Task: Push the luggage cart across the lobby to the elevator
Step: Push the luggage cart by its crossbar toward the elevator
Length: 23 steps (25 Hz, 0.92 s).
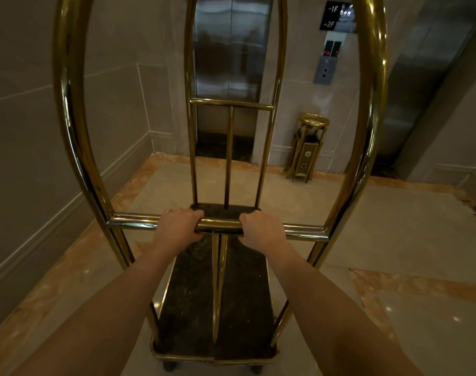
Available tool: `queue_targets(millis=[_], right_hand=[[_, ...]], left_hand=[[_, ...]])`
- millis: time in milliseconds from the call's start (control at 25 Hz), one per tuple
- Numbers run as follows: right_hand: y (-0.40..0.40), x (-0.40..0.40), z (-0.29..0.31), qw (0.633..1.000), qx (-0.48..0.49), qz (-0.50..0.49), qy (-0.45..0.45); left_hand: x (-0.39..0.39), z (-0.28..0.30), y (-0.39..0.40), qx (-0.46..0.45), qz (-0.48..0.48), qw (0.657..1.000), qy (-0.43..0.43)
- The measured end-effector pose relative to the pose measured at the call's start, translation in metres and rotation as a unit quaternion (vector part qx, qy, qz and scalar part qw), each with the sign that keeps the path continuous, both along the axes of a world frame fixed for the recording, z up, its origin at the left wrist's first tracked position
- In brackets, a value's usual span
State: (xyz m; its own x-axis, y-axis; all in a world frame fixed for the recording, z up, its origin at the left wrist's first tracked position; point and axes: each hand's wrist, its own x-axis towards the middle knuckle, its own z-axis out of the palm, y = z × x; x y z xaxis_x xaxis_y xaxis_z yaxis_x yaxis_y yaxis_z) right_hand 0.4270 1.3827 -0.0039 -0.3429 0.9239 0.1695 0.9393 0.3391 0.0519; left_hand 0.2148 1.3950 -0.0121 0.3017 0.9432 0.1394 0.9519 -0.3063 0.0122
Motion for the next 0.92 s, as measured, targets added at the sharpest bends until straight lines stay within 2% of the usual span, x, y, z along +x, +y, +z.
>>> queue_targets(millis=[400, 920], right_hand=[[0.130, 0.001, -0.001, 1.000, 0.000, -0.023, -0.014], [0.294, 0.008, -0.001, 1.000, 0.017, 0.012, -0.015]], left_hand=[[-0.001, -0.007, 0.135, 0.016, -0.016, 1.000, 0.001], [0.004, -0.005, 0.301, 0.017, 0.000, 1.000, -0.006]])
